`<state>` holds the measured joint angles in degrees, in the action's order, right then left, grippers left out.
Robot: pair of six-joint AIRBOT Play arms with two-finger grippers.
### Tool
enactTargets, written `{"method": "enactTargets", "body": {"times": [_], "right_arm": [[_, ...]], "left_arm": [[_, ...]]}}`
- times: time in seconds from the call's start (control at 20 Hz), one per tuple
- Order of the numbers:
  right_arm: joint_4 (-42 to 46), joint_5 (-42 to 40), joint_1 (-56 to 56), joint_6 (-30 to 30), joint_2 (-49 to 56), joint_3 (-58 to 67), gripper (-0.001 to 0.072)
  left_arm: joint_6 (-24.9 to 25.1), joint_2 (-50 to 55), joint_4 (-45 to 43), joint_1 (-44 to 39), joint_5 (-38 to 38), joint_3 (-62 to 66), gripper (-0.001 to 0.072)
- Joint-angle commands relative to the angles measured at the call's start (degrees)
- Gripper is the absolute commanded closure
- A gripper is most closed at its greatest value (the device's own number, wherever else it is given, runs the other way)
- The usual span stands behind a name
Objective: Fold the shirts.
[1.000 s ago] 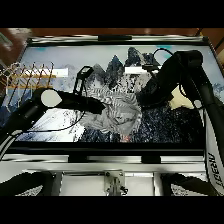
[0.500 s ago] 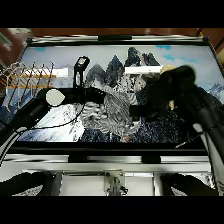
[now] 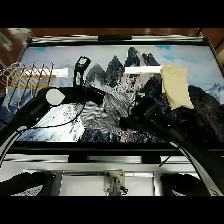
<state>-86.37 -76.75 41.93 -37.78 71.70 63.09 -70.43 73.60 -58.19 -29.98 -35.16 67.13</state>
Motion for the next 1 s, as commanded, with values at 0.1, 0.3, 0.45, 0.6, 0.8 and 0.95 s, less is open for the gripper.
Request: {"method": "enactTargets", "body": {"times": [0.1,0.3,0.45,0.6,0.8,0.95], "right_arm": [[2.9,6.5,0.3,3.5,5.9,-0.6,0.0335],[11.2,0.2,0.3,-6.5,1.1,3.9,0.063],[18.4,5.0,0.2,-19.3,-6.1,12.1,0.063],[18.3,12.9,0.3,-24.9,-9.4,23.7,0.0631],[7.8,17.4,0.8,-34.3,-9.4,33.5,0.0631],[3.7,4.0,0.7,-36.5,-8.5,33.6,0.0631]], "left_arm": [[1.3,-0.1,-0.1,0.8,-2.1,0.1,0.0641],[2.9,-2.0,-0.2,6.6,-7.5,0.1,0.0641],[2.7,-7.1,2.0,12.4,-11.3,0.1,0.0641],[2.7,-16.7,9.0,15.1,-13.4,0.1,0.0641],[2.7,-30.6,13.8,15.0,-13.1,1.1,0.0641],[-2.0,-35.4,4.8,15.1,-14.7,1.0,0.0641]]}}
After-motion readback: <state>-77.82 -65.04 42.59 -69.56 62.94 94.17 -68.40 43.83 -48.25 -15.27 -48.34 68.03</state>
